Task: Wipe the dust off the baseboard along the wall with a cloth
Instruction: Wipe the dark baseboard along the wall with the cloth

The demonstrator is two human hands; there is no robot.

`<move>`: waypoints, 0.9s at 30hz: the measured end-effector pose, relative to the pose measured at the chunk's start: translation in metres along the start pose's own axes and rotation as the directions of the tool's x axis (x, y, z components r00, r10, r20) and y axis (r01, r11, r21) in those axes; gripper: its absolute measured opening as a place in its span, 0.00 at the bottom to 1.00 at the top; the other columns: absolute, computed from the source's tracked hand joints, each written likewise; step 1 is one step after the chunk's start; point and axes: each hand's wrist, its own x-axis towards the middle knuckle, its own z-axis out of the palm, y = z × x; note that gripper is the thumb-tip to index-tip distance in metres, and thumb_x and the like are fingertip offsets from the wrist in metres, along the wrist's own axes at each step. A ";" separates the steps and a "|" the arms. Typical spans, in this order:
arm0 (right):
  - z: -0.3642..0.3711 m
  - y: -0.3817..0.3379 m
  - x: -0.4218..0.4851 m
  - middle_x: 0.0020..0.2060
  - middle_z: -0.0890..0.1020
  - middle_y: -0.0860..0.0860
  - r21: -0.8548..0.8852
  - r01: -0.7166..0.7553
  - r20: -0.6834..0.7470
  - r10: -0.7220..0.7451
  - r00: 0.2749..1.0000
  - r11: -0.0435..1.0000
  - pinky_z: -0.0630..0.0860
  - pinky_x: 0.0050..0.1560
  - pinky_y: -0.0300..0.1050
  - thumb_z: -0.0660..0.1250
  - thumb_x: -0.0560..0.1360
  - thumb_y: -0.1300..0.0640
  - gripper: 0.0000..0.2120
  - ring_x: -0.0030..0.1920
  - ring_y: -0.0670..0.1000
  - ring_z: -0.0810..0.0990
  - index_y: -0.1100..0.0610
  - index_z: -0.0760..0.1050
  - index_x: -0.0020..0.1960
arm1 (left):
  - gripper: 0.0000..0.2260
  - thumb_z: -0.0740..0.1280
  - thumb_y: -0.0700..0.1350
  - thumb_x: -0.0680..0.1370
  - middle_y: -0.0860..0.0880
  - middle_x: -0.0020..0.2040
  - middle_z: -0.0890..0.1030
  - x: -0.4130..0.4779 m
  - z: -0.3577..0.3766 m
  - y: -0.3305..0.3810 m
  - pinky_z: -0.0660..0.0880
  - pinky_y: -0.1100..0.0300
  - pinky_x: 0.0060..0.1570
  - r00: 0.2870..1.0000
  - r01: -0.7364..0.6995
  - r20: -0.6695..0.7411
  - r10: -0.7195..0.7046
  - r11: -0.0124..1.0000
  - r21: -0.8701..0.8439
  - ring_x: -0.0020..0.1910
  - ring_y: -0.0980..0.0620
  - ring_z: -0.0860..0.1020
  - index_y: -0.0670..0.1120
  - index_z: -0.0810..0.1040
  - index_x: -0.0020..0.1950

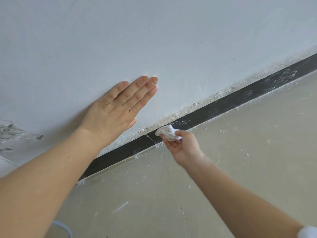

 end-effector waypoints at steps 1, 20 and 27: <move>-0.001 -0.013 0.000 0.40 0.80 0.65 0.003 0.025 -0.002 -0.025 1.000 1.000 0.82 0.39 0.47 0.56 0.77 0.69 0.07 0.36 0.59 0.82 0.71 0.72 0.47 | 0.41 0.55 0.63 0.76 0.43 0.78 0.40 0.002 0.001 -0.002 0.41 0.51 0.73 1.000 -0.001 -0.004 0.001 1.000 0.003 0.76 0.43 0.37 0.42 0.43 0.79; -0.004 0.029 -0.012 0.44 0.83 0.63 -0.202 -0.103 0.052 0.116 0.992 0.974 0.82 0.44 0.47 0.59 0.77 0.66 0.10 0.42 0.59 0.83 0.67 0.72 0.56 | 0.39 0.55 0.62 0.77 0.44 0.79 0.42 0.004 0.000 -0.006 0.41 0.51 0.73 1.000 -0.026 -0.003 0.027 0.999 0.026 0.77 0.45 0.43 0.43 0.44 0.79; 0.010 -0.004 -0.008 0.41 0.79 0.64 -0.031 0.038 0.059 -0.036 0.998 0.999 0.83 0.39 0.46 0.56 0.77 0.70 0.07 0.39 0.59 0.82 0.69 0.72 0.50 | 0.40 0.55 0.62 0.76 0.45 0.79 0.42 0.004 -0.001 -0.005 0.42 0.52 0.73 1.000 -0.023 0.000 0.023 0.999 0.029 0.77 0.45 0.41 0.43 0.43 0.79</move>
